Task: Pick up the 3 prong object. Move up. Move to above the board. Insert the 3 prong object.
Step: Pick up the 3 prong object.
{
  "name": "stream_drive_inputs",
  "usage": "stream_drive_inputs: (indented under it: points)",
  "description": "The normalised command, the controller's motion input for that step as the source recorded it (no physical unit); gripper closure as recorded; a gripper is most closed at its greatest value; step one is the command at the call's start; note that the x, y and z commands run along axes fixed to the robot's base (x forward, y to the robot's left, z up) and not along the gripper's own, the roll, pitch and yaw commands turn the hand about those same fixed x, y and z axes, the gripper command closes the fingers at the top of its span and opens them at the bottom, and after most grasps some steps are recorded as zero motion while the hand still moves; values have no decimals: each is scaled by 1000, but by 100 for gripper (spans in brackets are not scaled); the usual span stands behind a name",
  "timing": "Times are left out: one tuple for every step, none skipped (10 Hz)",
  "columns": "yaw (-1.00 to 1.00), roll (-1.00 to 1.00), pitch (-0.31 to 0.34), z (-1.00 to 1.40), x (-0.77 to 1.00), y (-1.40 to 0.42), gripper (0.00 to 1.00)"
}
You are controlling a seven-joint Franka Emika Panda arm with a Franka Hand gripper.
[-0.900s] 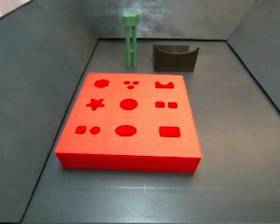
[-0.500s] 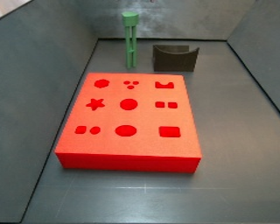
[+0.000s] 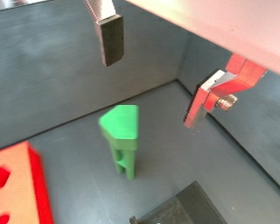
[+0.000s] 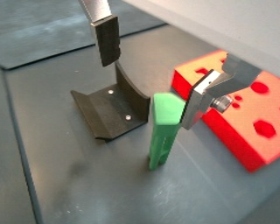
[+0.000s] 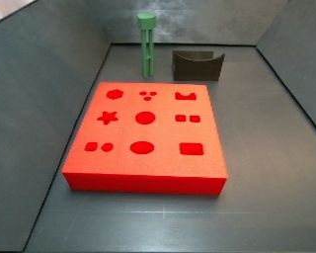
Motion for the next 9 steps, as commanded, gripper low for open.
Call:
stream_drive_inputs:
  points:
    - [811,-6,0,-43,-86,-326,0]
    - [797,0,0,-254,-66,-329,0]
    - [823,0,0,-357,-74,-280,0]
    - [686,-103,-37,-394,-69,-209,0]
    - [-206,-79,-76,-97,0,-31,0]
    - [-974,0,0,-20,-9,0,0]
    - [-1000,0,-7,-94,0,0,0]
    - [-1000,0,-11,-109,0,0,0]
    - [-1000,0,-16,-114,0,0,0]
